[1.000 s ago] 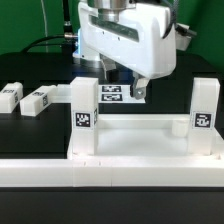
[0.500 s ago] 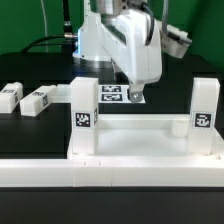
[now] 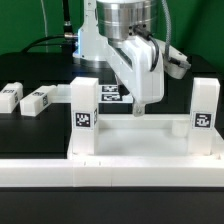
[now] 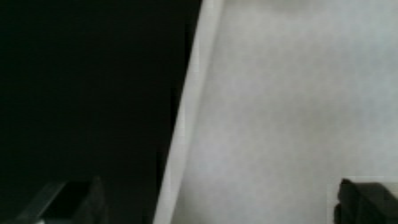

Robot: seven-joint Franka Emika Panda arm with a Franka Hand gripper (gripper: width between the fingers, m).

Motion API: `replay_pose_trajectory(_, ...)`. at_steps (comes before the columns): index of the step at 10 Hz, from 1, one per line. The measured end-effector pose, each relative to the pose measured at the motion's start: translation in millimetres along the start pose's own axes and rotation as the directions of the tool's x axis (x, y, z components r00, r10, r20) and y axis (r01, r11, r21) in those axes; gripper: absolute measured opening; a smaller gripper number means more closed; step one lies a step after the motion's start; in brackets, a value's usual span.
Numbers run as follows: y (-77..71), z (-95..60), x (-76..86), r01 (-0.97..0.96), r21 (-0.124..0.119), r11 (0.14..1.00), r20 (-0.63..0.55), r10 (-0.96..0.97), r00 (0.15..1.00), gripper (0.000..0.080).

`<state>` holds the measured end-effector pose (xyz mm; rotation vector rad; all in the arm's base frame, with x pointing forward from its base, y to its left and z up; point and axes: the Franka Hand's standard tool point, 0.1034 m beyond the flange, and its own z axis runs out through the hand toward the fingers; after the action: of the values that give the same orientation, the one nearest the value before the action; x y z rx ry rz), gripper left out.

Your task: Assemble desk

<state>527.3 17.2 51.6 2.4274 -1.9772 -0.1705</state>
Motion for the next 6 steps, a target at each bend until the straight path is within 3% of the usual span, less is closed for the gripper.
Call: replay_pose_trajectory(6, 13.0, 28.0, 1.9, 0.008, -0.052, 0.999, -0.002, -0.008, 1.0, 0.0649)
